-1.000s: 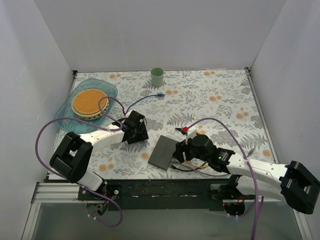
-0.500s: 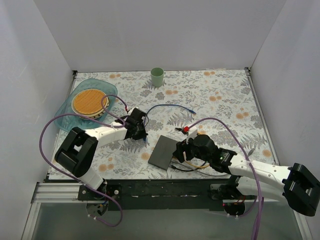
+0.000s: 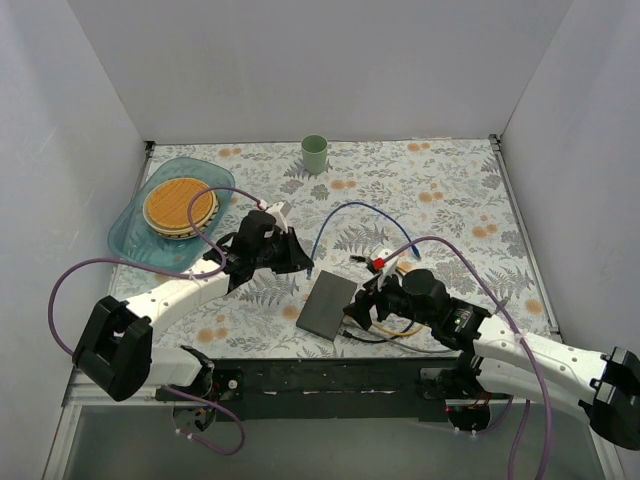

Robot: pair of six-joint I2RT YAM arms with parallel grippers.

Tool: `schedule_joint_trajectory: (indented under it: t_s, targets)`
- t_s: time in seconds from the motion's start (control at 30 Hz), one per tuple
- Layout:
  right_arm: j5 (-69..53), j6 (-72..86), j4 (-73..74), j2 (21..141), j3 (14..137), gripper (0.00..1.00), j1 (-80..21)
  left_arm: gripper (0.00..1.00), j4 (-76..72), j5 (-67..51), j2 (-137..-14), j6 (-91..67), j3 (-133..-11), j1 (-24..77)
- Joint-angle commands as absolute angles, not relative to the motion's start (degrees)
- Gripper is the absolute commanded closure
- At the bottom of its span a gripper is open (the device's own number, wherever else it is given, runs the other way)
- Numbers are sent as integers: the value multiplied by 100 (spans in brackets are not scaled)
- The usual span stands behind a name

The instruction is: Insert the plug into the switch port

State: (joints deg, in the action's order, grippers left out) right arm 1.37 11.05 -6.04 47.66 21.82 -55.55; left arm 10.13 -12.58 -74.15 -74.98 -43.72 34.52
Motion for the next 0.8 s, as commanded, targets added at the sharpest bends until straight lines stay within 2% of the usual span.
schedule_joint_trajectory:
  t_s: [0.0, 0.17, 0.43, 0.53, 0.63, 0.67, 0.77]
  targets:
    - [-308, 475, -659, 4317, 2575, 7, -5546, 100, 510, -2662, -7452, -7453, -4289, 3463]
    - [-246, 141, -519, 4105, 2733, 2, -5555, 100, -164, -3286, -7576, -7857, -4053, 3463]
    - [-413, 18, -536, 4280, 2953, 2, -5555, 100, -1493, -4428, -8103, -9383, -3666, 3437]
    - [-448, 18, -536, 4254, 2997, 2, -5555, 100, -2493, -4963, -8366, -10035, -3297, 3323]
    - [-466, 18, -475, 4149, 3023, 2, -5555, 100, -4478, -5334, -8691, -11282, -2727, 3094]
    - [-448, 18, -457, 4088, 3032, 2, -5546, 100, -5561, -5483, -8936, -11990, -2559, 2972]
    - [-448, 26, -369, 4026, 3050, 2, -5555, 100, -7204, -5651, -9420, -12848, -2285, 2857]
